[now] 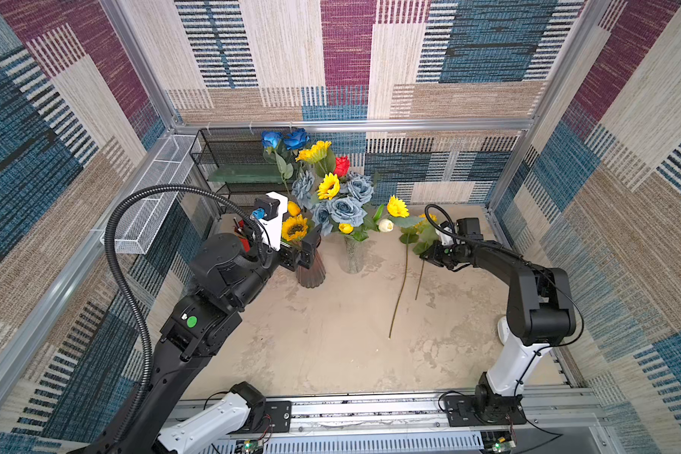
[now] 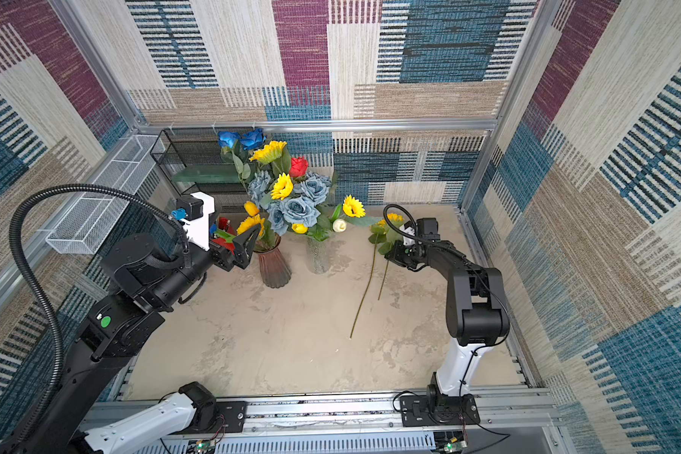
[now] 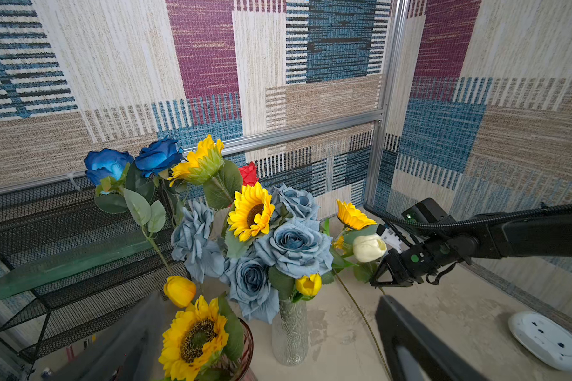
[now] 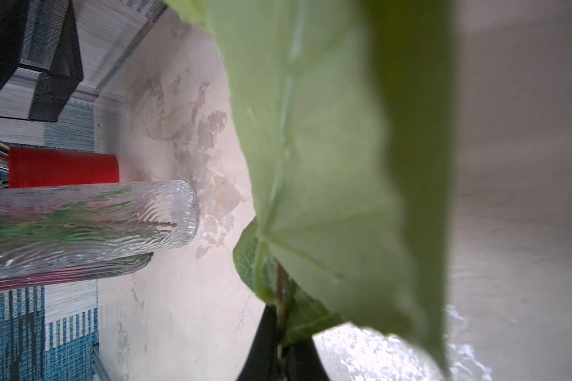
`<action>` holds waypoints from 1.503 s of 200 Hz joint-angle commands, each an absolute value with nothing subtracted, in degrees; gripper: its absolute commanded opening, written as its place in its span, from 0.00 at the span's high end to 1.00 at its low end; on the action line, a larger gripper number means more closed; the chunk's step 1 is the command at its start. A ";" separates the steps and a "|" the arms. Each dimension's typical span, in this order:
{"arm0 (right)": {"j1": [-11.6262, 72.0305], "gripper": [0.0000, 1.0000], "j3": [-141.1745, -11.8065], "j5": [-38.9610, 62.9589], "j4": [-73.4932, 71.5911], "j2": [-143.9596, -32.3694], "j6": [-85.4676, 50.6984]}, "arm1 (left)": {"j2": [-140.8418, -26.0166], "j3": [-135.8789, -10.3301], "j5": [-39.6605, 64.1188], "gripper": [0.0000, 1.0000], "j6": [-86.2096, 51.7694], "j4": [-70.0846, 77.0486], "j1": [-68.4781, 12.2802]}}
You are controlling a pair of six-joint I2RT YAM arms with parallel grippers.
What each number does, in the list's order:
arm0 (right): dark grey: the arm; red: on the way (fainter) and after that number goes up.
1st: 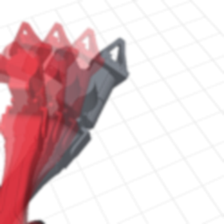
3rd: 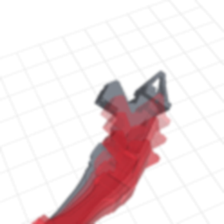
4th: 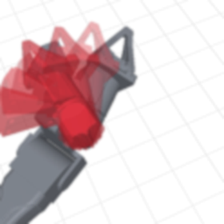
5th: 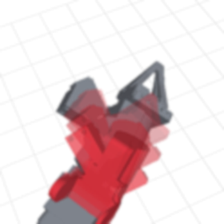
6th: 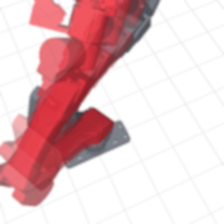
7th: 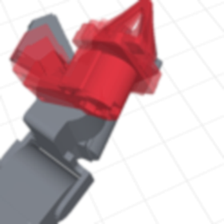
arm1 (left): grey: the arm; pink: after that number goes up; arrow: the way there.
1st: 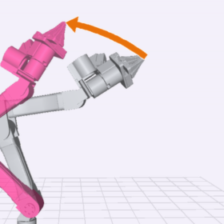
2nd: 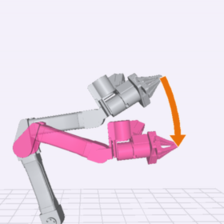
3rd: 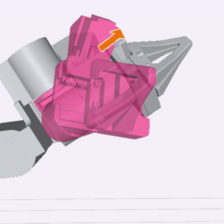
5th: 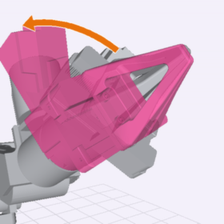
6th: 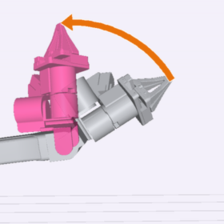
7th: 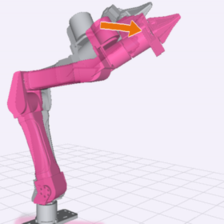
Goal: Pick out yellow flowers from the vase
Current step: Place the flower at the center of the board.
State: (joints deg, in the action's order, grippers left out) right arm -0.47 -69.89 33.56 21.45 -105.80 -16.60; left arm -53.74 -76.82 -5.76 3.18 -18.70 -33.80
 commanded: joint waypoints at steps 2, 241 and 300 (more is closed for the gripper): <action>-0.46 1.00 -71.47 30.89 24.22 -107.76 -14.59 | -53.83 -77.35 -5.50 0.01 2.11 -17.75 -33.74; -3.65 0.04 -69.75 24.61 21.75 -92.00 -20.06 | -55.61 -77.61 -5.47 0.01 1.41 -17.01 -33.13; -4.40 0.04 -65.32 21.37 13.95 -79.11 -23.66 | -56.51 -78.57 -9.86 0.01 0.04 -18.98 -31.96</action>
State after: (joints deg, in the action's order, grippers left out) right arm -4.23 -67.13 24.27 20.91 -83.88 -21.19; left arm -55.96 -77.84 -7.29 2.66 -18.74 -32.69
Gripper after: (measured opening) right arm 0.961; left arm 0.995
